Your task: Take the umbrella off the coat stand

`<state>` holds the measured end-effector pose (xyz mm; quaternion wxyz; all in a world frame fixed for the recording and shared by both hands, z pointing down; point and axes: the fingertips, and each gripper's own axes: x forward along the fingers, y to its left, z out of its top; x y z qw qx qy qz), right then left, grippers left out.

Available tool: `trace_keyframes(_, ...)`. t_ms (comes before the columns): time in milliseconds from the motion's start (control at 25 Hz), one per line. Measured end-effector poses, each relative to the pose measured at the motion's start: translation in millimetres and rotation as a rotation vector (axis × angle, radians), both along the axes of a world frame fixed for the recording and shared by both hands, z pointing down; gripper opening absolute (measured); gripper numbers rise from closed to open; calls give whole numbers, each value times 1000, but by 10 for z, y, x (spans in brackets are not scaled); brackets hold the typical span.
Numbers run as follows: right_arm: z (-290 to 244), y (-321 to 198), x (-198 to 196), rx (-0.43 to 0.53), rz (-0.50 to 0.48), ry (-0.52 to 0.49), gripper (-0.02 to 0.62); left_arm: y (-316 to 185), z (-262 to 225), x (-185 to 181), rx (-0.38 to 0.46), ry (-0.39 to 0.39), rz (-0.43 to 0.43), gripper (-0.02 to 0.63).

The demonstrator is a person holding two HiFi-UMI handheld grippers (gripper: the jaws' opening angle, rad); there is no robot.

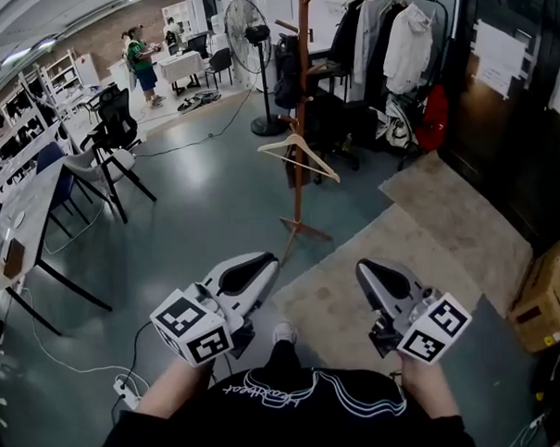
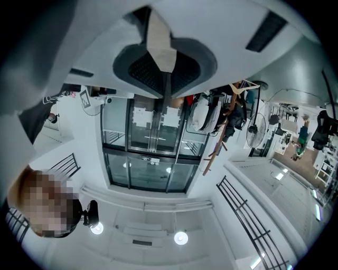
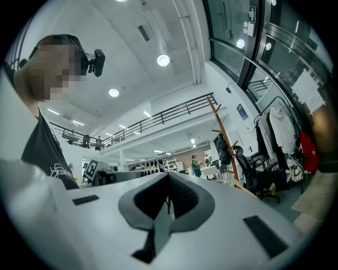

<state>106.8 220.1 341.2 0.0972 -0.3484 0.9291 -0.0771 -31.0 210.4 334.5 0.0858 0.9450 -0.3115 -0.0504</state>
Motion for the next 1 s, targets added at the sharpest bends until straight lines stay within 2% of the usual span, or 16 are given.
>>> trace_keyframes(280,82,-251,116,-19,34,0,3,-324,-25,110,32,0,28,134)
trace_keyframes(520,119,-627,19,-27,39,23,3,-753,28,0,30,17,11,227)
trace_keyframes(1000,40,-2049,-157,-50,54,41,3,-2229,25,-194,0,13,15,299)
